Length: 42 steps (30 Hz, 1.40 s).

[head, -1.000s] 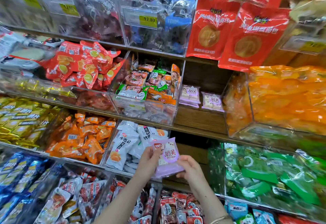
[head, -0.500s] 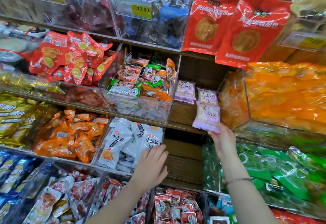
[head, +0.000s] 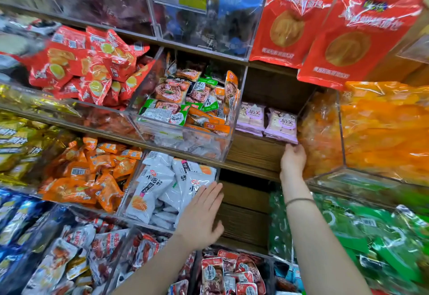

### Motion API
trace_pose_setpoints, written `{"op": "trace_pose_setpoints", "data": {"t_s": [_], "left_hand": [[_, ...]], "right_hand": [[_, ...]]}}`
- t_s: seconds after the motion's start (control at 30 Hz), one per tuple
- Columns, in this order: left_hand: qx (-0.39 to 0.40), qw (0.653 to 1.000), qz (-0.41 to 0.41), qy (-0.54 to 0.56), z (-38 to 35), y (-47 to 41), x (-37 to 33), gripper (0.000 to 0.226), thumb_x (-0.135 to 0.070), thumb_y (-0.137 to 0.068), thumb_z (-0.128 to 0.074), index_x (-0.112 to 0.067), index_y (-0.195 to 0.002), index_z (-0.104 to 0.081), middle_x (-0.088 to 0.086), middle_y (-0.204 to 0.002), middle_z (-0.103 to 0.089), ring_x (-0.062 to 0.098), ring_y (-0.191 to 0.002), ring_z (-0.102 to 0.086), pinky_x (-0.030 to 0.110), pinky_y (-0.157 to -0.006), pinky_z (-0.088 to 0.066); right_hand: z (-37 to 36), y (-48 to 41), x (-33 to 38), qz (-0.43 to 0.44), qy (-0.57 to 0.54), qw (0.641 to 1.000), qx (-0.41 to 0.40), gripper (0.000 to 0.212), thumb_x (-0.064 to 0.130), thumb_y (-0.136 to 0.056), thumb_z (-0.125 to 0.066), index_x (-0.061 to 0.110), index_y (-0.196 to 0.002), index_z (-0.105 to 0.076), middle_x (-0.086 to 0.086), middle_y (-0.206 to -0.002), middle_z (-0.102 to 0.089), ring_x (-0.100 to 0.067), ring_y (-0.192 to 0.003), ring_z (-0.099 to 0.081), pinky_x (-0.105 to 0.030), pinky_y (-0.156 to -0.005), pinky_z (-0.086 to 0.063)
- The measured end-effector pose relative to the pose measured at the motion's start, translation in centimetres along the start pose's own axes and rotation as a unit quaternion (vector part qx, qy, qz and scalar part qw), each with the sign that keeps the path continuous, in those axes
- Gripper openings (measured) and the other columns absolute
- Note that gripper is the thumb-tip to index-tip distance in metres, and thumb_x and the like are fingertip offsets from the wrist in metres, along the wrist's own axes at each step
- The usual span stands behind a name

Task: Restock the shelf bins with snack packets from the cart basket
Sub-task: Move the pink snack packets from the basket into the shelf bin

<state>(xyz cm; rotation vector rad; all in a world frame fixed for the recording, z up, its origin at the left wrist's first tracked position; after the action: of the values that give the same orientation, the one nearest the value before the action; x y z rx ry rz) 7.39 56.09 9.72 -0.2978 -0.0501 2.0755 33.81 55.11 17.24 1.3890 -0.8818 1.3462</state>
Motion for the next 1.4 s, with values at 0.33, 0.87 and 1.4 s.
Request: {"op": "trace_pose_setpoints", "data": {"t_s": [0.33, 0.87, 1.4], "left_hand": [[-0.022, 1.0, 0.013, -0.019, -0.3, -0.1, 0.2, 0.073, -0.045, -0.075, -0.053, -0.004, -0.136, -0.05, 0.015, -0.148, -0.04, 0.026, -0.139, -0.035, 0.041, -0.112, -0.02], [0.012, 0.998, 0.02, -0.05, 1.0, 0.2, -0.5, 0.071, -0.043, -0.082, -0.045, -0.008, -0.144, -0.039, 0.012, -0.156, -0.026, 0.026, -0.145, -0.02, 0.043, -0.121, 0.0], [0.298, 0.837, 0.241, 0.391, -2.6, 23.3, -5.5, 0.02, -0.028, -0.094, -0.059, -0.014, -0.079, -0.057, -0.001, -0.076, -0.058, 0.0, -0.066, -0.055, 0.013, -0.065, -0.042]], "right_hand": [[-0.4, -0.8, -0.3, 0.382, 0.514, 0.763, 0.085, 0.054, -0.004, -0.09, -0.04, 0.005, -0.143, -0.034, -0.014, -0.151, -0.028, -0.03, -0.14, -0.023, -0.039, -0.117, -0.023], [3.6, 4.2, -2.1, 0.331, 0.393, 0.852, 0.104, 0.039, 0.001, -0.091, -0.045, 0.001, -0.13, -0.048, -0.015, -0.138, -0.04, -0.03, -0.128, -0.039, -0.033, -0.109, -0.03], [24.3, 30.7, -22.8, -0.11, 0.37, 0.879, 0.28, 0.021, 0.011, -0.093, -0.051, 0.0, -0.106, -0.064, -0.018, -0.1, -0.067, -0.016, -0.087, -0.057, -0.022, -0.075, -0.041]]}}
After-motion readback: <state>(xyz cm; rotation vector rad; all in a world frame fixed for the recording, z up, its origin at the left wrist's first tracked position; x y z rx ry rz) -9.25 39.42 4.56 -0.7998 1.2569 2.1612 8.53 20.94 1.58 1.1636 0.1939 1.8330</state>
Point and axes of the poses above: each hand's wrist, its own y-axis away from the middle knuckle, its own z-axis out of the back of the hand, x = y × z, the point moved 2 cm from there along -y, towards the middle knuckle
